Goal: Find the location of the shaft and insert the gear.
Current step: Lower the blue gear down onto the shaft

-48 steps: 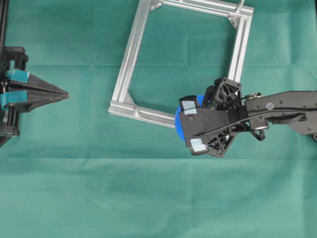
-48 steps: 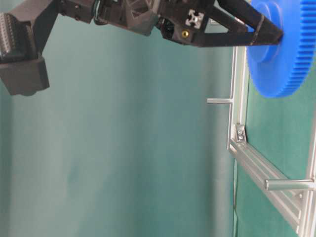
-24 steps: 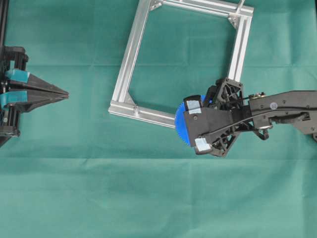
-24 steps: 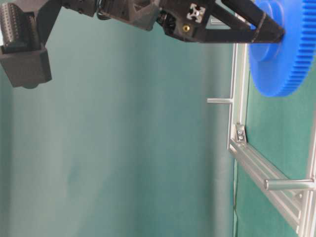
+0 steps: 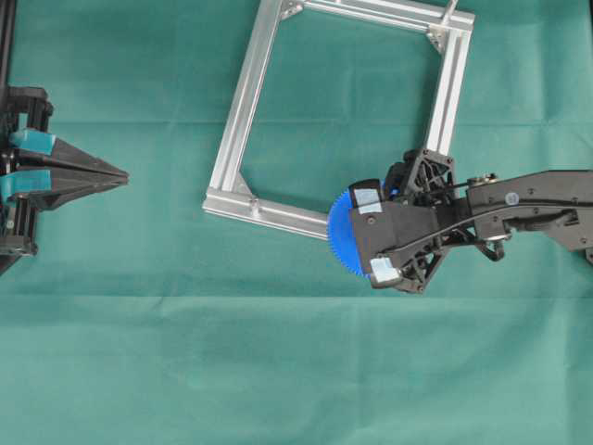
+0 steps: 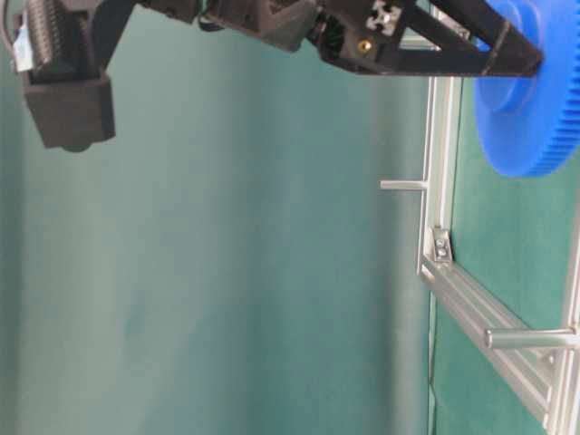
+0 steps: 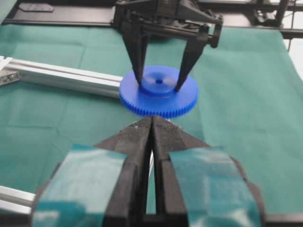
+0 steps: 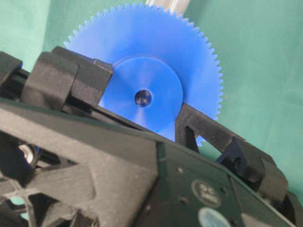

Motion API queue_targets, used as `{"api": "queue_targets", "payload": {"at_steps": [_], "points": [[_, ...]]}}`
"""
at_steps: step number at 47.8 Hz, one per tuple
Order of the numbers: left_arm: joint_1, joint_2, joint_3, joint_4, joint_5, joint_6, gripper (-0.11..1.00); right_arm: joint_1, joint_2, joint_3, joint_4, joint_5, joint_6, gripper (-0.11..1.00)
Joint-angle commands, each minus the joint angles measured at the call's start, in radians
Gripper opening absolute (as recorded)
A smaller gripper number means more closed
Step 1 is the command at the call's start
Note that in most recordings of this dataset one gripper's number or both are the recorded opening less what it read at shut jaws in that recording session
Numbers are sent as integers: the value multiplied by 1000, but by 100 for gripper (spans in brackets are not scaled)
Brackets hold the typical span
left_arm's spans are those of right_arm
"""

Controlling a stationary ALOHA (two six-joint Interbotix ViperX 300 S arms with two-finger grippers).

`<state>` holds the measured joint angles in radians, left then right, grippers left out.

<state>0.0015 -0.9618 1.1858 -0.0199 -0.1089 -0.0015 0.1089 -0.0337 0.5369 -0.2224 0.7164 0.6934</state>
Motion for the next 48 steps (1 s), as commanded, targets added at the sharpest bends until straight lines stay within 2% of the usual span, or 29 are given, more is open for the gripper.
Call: {"api": "queue_targets", "payload": {"at_steps": [1,16,48], "points": [[0,11,-15,-2,-5,-2,1,-5,-18,2,-3,-15,3,70],[0,9,-15,-2,-6,-2,1,-5,-8,43,-3,-72,5,70],[0,9,-15,-2,-6,-3,1,-5,43,46,0,-107,5,70]]}}
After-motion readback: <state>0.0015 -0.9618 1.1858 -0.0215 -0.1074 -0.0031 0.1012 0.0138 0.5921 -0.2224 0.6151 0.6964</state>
